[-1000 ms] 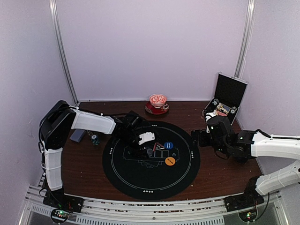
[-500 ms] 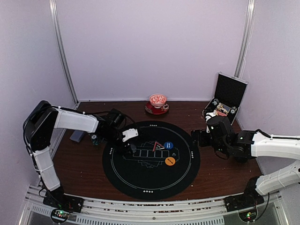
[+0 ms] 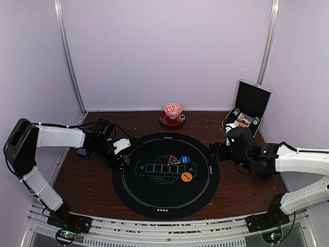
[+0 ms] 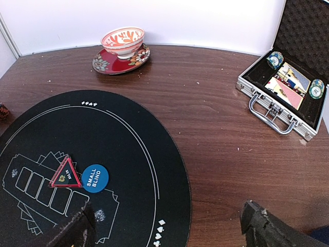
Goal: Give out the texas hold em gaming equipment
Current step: Place the dealer button on the poker table mat.
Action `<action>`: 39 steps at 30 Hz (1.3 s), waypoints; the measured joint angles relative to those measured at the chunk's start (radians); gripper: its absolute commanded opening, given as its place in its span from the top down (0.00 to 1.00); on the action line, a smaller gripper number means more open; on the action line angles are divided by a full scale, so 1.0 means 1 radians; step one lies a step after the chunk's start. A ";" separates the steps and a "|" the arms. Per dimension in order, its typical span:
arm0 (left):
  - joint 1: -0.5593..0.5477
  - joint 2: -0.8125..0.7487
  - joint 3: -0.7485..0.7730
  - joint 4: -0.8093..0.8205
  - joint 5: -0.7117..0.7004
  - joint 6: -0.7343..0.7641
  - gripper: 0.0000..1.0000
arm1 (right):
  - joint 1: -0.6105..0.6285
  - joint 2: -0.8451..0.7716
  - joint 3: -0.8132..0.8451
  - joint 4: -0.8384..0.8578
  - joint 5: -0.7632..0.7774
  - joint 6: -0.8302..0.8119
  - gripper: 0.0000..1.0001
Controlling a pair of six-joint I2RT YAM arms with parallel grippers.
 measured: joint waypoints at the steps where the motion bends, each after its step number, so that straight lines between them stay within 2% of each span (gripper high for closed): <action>1: 0.009 0.000 -0.003 -0.005 -0.004 0.001 0.46 | 0.000 0.000 0.000 0.000 0.000 0.000 0.00; 7: 0.055 0.004 -0.004 -0.010 -0.013 0.013 0.46 | 0.000 0.000 0.000 0.003 0.000 0.000 0.00; 19: 0.056 0.048 -0.010 -0.009 -0.004 0.030 0.46 | 0.000 0.004 0.000 0.006 0.000 0.000 0.00; 23: 0.056 0.054 -0.011 -0.010 -0.002 0.033 0.43 | 0.000 0.011 0.000 0.006 0.000 0.000 0.00; 28: 0.056 0.055 -0.016 -0.010 -0.003 0.035 0.30 | 0.000 0.018 0.000 0.006 0.000 -0.001 0.00; 33: 0.056 0.055 -0.024 -0.010 -0.003 0.042 0.04 | 0.000 0.025 0.000 0.006 -0.008 -0.007 0.00; 39: 0.058 0.039 -0.022 -0.021 0.000 0.044 0.02 | 0.003 0.088 0.001 0.017 -0.054 -0.015 0.00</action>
